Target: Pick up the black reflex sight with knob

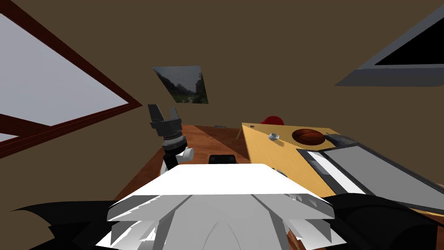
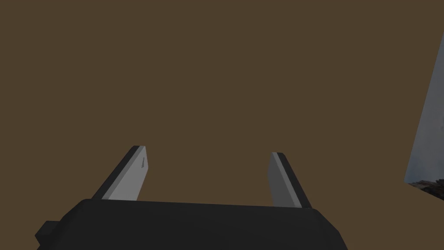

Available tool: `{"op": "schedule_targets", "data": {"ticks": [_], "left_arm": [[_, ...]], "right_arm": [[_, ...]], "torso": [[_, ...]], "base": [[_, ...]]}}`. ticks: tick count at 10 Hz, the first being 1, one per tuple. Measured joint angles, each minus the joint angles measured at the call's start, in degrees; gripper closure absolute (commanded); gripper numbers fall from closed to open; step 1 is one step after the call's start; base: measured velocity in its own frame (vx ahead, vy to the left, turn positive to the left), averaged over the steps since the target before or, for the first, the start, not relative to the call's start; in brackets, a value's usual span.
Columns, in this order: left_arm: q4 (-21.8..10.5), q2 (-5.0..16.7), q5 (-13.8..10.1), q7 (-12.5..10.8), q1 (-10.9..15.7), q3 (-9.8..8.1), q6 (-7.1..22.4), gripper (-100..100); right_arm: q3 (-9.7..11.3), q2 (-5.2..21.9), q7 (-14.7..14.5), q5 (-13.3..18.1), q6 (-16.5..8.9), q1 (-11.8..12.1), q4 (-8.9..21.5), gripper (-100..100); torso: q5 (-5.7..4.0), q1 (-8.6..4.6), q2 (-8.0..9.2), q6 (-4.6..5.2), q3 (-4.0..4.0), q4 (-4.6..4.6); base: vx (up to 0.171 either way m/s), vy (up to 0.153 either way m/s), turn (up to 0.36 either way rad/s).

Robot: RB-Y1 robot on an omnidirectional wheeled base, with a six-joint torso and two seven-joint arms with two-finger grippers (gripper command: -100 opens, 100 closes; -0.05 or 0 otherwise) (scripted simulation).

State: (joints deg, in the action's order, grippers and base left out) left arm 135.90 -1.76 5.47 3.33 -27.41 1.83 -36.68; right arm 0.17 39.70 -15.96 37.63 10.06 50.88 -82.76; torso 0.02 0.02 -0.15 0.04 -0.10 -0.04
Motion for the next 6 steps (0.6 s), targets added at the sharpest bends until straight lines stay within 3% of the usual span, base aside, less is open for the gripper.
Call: {"op": "schedule_targets", "data": {"ticks": [1,4,6], "left_arm": [[0.0,0.0,0.0,0.0,0.0,0.0,0.0,0],[0.0,0.0,0.0,0.0,0.0,0.0,0.0,0],[0.0,0.0,0.0,0.0,0.0,0.0,0.0,0]], "right_arm": [[0.2,0.5,-0.5,0.9,0.2,0.1,1.8,-100],[2.0,1.3,-2.7,5.0,-1.6,3.8,3.8,-100],[2.7,1.1,-3.7,6.4,-1.8,4.2,5.5,-100]], "torso": [[0.01,0.02,0.01,-0.02,0.01,0.01],[-0.01,-0.08,-0.04,0.0,-0.02,-0.01],[0.0,0.03,0.07,0.0,0.04,0.02]], "base": [[0.074,-0.039,0.154],[0.066,-0.043,0.101],[0.04,-0.012,0.088]]}}
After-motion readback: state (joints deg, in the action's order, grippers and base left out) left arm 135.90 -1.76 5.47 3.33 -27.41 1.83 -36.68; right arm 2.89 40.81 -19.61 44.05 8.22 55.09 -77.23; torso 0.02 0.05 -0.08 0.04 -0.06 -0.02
